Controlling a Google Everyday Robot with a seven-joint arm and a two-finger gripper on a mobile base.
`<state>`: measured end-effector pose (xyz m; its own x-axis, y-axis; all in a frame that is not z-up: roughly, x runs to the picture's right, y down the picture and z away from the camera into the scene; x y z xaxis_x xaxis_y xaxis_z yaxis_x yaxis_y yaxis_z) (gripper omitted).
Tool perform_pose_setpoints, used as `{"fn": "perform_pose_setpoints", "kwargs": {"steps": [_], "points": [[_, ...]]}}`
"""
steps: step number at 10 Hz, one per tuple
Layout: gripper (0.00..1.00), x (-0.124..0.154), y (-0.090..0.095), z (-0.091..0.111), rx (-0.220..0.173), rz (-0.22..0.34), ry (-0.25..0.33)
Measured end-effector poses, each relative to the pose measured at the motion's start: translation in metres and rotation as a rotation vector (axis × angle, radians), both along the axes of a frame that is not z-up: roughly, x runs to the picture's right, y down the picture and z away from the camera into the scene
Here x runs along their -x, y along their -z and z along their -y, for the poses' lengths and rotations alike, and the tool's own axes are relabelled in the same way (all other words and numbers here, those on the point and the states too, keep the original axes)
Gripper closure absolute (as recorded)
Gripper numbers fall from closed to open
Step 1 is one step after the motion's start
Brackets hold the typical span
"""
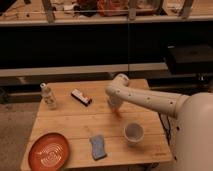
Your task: Place the pepper on the white sponge
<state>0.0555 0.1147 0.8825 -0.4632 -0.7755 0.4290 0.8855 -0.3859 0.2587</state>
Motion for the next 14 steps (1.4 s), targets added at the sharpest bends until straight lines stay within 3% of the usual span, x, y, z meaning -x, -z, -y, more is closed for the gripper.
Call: {"fn": "perform_pose_setpoints", "kwargs": {"steps": [6,14], "points": [[1.0,0.003,0.015,-0.006,0.01,0.02,0.019],[1.0,-0.003,0.019,-0.01,0.02,0.03,0.021]]}}
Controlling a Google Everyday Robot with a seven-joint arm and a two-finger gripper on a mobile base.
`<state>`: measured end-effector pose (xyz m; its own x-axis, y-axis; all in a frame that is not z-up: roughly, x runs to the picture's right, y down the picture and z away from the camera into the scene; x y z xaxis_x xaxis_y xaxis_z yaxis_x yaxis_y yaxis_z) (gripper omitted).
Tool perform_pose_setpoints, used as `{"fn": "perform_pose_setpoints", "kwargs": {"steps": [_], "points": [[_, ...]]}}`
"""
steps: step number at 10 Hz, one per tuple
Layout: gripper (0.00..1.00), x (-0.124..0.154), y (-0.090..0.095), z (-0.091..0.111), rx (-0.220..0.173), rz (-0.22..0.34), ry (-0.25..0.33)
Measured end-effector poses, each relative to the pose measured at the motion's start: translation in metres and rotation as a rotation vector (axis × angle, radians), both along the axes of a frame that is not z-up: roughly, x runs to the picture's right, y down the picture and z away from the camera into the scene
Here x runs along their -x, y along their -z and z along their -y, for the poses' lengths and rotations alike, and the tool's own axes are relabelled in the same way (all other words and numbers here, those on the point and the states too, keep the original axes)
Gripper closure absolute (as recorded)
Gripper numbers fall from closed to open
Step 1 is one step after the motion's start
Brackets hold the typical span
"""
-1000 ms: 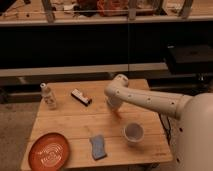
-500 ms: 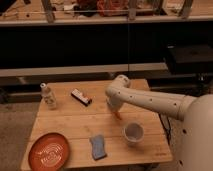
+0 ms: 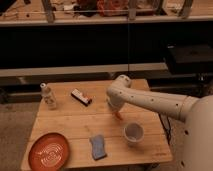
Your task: Place the pepper on the white sponge
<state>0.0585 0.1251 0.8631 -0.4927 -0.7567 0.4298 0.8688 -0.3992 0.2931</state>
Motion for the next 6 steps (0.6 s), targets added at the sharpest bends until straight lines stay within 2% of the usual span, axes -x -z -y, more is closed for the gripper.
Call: {"fn": "perform_pose_setpoints", "kwargs": {"steps": [6], "points": [[1.0,-0.0007,0.0083,-0.0055,0.008,0.01,0.013]]}}
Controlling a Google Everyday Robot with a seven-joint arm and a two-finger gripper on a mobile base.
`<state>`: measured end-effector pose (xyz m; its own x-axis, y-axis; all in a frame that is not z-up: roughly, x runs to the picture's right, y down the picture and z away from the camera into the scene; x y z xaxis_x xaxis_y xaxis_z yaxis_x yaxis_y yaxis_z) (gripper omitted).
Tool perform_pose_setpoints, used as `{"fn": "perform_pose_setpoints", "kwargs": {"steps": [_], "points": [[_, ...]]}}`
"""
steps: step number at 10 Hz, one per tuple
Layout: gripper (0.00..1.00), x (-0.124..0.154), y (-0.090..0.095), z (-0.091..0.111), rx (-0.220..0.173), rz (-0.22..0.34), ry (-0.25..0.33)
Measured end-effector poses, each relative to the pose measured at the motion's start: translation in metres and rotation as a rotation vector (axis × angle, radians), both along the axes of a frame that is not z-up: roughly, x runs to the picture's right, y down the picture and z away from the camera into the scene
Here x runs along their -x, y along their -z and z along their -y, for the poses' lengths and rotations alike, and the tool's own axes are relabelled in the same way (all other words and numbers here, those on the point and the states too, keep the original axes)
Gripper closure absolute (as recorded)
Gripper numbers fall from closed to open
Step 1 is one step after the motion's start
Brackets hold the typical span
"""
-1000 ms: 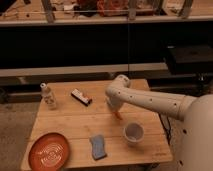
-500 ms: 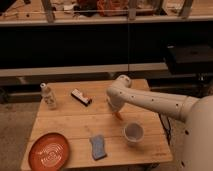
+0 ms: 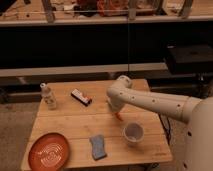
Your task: Place the pepper on the white sponge
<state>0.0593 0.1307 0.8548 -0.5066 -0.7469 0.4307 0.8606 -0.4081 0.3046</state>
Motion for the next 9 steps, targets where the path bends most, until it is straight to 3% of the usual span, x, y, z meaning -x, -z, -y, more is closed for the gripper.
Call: {"fn": "perform_pose_setpoints", "kwargs": {"steps": [9], "points": [[1.0,-0.0043,0.0026,-0.0022,0.012,0.014,0.001]]}}
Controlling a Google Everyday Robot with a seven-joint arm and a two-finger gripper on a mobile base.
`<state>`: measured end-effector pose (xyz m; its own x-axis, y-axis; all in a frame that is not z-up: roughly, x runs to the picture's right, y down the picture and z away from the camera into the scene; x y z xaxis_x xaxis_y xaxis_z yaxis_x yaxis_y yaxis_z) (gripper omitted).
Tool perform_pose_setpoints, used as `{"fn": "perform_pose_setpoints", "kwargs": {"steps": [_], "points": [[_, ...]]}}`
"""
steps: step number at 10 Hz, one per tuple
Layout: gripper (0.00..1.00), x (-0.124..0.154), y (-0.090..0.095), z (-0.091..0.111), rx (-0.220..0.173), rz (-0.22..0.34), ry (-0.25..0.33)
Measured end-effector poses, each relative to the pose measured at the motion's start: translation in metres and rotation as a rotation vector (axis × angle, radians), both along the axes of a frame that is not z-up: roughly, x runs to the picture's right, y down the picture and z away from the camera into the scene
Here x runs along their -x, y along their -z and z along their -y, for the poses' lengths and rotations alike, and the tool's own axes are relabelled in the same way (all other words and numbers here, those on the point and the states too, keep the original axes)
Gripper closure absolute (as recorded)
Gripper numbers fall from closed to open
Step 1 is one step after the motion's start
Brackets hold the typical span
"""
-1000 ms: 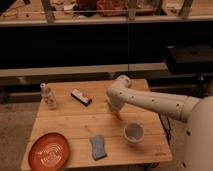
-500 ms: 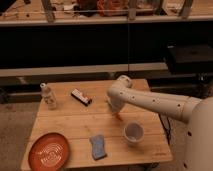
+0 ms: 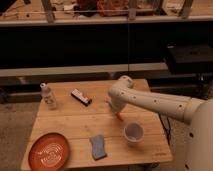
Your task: Place the pepper on the white sponge
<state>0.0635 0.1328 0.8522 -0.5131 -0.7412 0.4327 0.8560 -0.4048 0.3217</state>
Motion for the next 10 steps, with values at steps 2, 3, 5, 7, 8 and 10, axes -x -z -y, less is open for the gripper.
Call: {"fn": "perform_pose_setpoints", "kwargs": {"steps": [2,3,5,7,8,10], "points": [[1.0,-0.0035,0.0006,-0.0006,0.004,0.0,-0.003],[1.0,-0.0038,0.001,-0.0009,0.005,0.001,-0.003],[1.0,-0.0021,0.0021,-0.001,0.007,0.006,0.003],[1.0,-0.0054,0.0046,0.0003,0.009,0.006,0.006],[1.0,-0.0067,0.0042,-0.0004,0.012,0.006,0.002],[1.0,-0.0057,0.0038,-0.0004,0.016,0.009,0.001]]}}
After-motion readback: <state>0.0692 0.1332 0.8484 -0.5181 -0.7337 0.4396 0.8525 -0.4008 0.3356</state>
